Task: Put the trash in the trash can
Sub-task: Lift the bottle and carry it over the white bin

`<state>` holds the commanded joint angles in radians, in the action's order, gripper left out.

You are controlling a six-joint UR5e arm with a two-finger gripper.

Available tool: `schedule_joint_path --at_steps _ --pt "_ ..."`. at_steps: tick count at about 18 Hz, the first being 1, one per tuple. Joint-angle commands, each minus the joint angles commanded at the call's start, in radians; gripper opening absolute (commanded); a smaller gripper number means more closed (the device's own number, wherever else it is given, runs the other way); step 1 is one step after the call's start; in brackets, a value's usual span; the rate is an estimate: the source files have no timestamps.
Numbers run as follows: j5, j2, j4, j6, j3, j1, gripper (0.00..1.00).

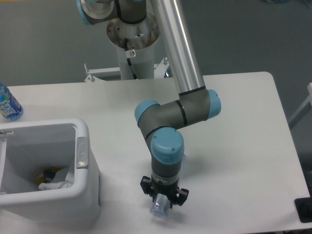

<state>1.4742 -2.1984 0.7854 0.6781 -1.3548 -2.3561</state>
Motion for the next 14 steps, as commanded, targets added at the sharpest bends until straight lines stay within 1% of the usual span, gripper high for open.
schedule_joint_path --at_steps 2,5,6,9,11,13,14 --pt "-0.011 0.031 -0.011 -0.063 0.051 -0.014 0.58" --pt "-0.075 0.091 -0.04 -0.239 0.129 -0.035 0.58" --pt "-0.099 0.103 -0.058 -0.292 0.153 -0.038 0.58" --pt "-0.112 0.132 -0.145 -0.467 0.216 -0.029 0.58" --pt "-0.112 0.169 -0.153 -0.523 0.23 -0.017 0.58" --pt "-0.11 0.216 -0.153 -0.535 0.233 0.032 0.58" --pt "-0.11 0.23 -0.153 -0.549 0.23 0.052 0.58"
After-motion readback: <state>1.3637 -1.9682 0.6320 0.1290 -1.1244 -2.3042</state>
